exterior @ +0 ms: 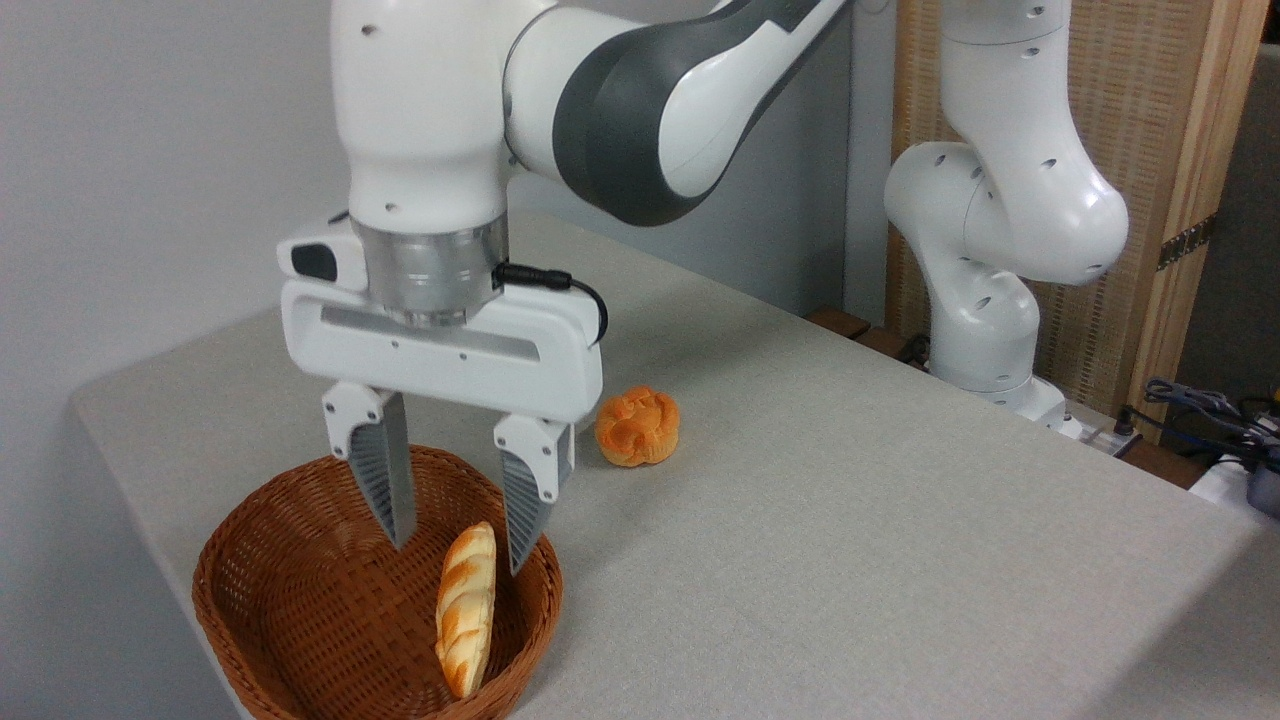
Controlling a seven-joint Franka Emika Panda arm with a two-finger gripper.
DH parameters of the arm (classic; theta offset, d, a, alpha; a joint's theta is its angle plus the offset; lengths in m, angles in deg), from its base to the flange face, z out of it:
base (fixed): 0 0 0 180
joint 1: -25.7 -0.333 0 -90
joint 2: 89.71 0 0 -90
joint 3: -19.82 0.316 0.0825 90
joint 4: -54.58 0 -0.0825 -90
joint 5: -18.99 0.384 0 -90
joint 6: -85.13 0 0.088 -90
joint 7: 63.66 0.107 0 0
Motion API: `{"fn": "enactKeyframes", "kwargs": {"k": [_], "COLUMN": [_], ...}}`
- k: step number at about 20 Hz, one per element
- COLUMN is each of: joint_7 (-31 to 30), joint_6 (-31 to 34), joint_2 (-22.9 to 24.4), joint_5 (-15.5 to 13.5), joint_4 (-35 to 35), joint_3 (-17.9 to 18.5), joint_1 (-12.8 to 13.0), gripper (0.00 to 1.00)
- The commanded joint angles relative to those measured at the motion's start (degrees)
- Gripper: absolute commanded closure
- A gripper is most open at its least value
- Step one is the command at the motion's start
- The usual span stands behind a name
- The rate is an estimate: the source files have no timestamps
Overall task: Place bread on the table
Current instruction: 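Lower the open gripper over the baguette in the basket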
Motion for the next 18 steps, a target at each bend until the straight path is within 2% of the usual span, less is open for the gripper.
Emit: {"fn": "enactKeyframes", "kwargs": {"k": [1, 9, 11, 13, 15, 16, 17, 18], "joint_7": [-1.23, -2.11, -2.72, -2.72, -2.72, -2.81, -2.9, -2.99], "joint_6": [-1.53, -3.64, -4.08, -4.17, -5.65, -6.27, -6.28, -6.28], "joint_2": [-2.46, -4.57, -4.75, -4.84, -5.19, -5.19, -5.19, -5.19], "joint_5": [4.9, 4.9, 4.12, 3.76, 3.24, 3.06, 2.88, 2.45], "joint_4": [-0.23, -0.23, -0.15, -0.15, -0.14, -0.15, -0.15, -0.15], "joint_3": [-0.23, -0.49, -0.84, -1.19, -1.37, -1.46, -1.46, -1.46], "joint_1": [0.39, 0.82, 0.83, 0.83, 0.83, 0.83, 0.83, 0.83], "gripper": [0.02, 0.02, 0.05, 0.16, 0.4, 0.49, 0.53, 0.63]}}
